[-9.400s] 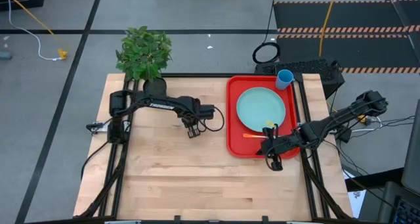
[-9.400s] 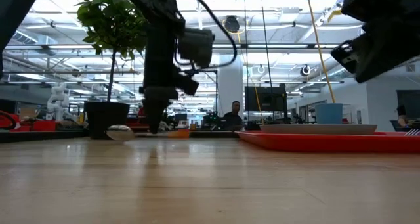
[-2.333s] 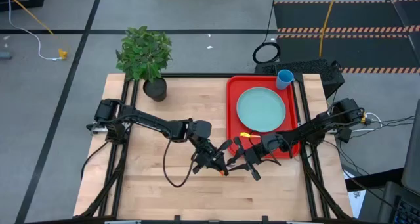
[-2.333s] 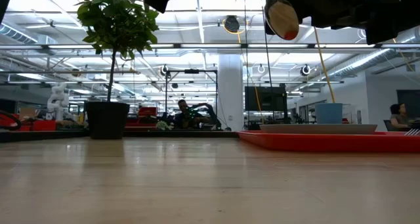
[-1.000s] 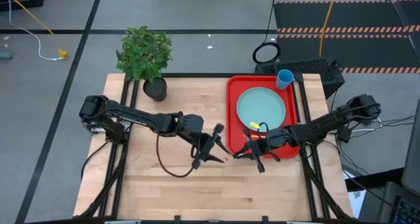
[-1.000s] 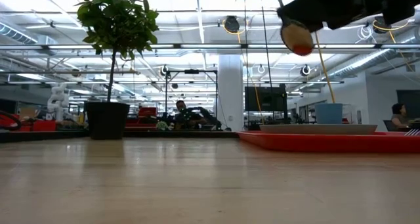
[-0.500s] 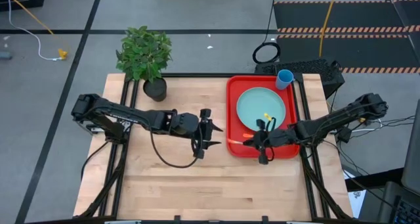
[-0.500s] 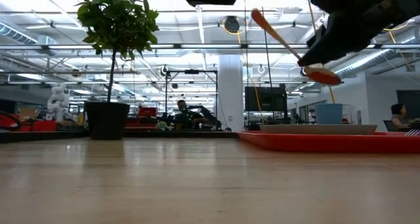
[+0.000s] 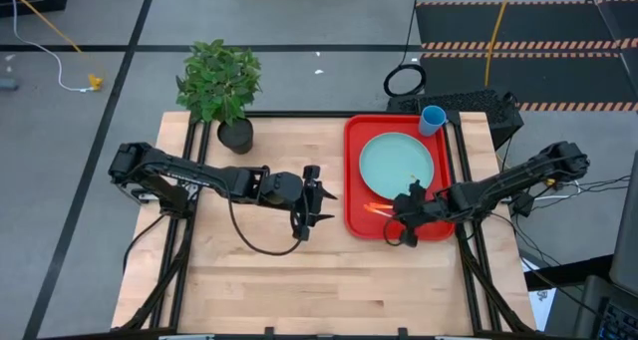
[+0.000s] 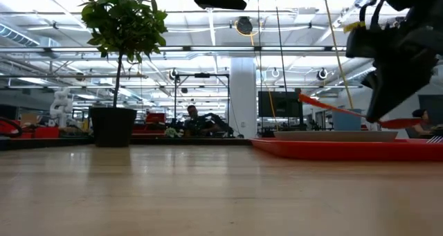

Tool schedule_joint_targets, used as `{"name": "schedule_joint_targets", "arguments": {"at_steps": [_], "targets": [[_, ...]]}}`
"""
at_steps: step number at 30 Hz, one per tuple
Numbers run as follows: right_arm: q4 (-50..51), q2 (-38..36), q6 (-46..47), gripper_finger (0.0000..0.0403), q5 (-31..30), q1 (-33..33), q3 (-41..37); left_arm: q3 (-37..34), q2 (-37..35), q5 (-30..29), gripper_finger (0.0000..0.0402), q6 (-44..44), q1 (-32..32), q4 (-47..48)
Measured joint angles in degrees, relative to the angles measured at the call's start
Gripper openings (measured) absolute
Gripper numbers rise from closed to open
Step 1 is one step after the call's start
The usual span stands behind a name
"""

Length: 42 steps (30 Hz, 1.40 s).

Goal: Pick and place plate/cup/fork/spoon on tray
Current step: Put the orange spoon on the red tray at the bottom of the orange fork

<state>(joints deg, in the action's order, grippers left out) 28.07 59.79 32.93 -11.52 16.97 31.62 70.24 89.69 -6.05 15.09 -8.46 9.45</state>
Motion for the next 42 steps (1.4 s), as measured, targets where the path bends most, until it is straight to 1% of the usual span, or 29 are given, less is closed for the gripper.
{"name": "schedule_joint_targets", "arguments": {"at_steps": [3, 5, 15, 21, 25, 29, 37, 42], "targets": [[2.6, 0.2, 3.9, 0.0, 2.7, 0.2, 0.0, 0.0, 0.0, 0.0, 0.0214, 0.2, 0.1, -0.2], [3.6, 0.5, 5.1, 0.0, 2.9, 0.8, 0.0, 0.0, 0.0, 0.0, 0.0214, 0.1, 0.2, -0.2], [6.9, 3.7, 5.8, 0.0, 4.4, 1.9, 0.0, 0.0, 0.0, 0.0, 0.0214, -0.6, 0.2, -0.2], [9.7, 6.1, 5.9, 0.0, 7.3, 1.9, 0.0, 0.0, 0.0, 0.0, 0.0214, -0.6, 0.2, -0.2], [9.8, 6.7, 5.2, 0.0002, 7.2, 1.9, 0.0, 0.0, 0.0, 0.0, 0.0214, -0.6, 0.2, -0.2], [9.5, 6.7, 3.7, 0.001, 5.5, 1.6, 0.0, 0.0, 0.0, 0.0, 0.0214, -0.6, 0.2, -0.2], [8.8, 6.7, 0.5, 0.0028, 5.5, 1.6, 0.0, 0.0, 0.0, 0.0, 0.0214, -0.9, 0.2, -0.2], [8.8, 6.7, -1.2, 0.0039, 4.1, 1.6, 0.0, 0.0, 0.0, 0.0, 0.0214, -2.4, 0.2, 0.1]]}}
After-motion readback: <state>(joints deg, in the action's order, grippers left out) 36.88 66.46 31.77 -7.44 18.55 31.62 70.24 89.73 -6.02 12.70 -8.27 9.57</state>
